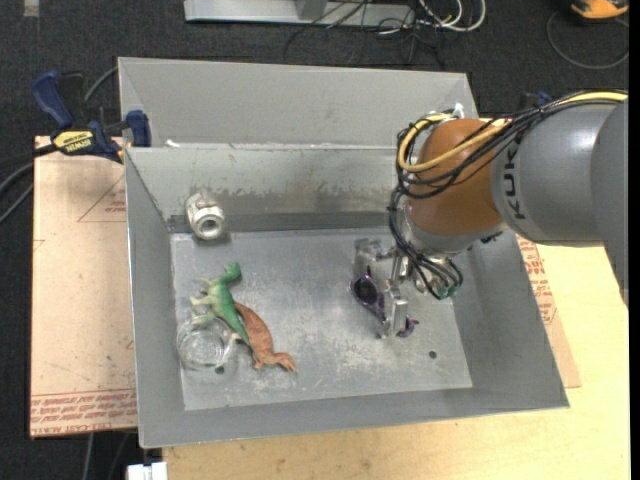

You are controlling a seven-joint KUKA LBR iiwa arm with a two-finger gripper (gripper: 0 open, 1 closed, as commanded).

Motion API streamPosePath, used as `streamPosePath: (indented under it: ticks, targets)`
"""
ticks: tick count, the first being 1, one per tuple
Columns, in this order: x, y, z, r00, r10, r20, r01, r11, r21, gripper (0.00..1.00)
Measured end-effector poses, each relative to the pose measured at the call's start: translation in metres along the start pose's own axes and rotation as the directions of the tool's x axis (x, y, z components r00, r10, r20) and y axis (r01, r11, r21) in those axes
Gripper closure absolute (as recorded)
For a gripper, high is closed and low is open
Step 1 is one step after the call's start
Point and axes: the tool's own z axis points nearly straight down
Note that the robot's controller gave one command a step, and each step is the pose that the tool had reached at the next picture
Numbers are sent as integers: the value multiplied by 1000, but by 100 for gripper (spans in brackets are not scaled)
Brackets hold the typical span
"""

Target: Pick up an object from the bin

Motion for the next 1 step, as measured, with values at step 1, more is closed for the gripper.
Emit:
streamPosePath:
  ticks: [1]
  targets:
    - [-24, -42, -1, 920, 391, 17, -391, 920, -7, 100]
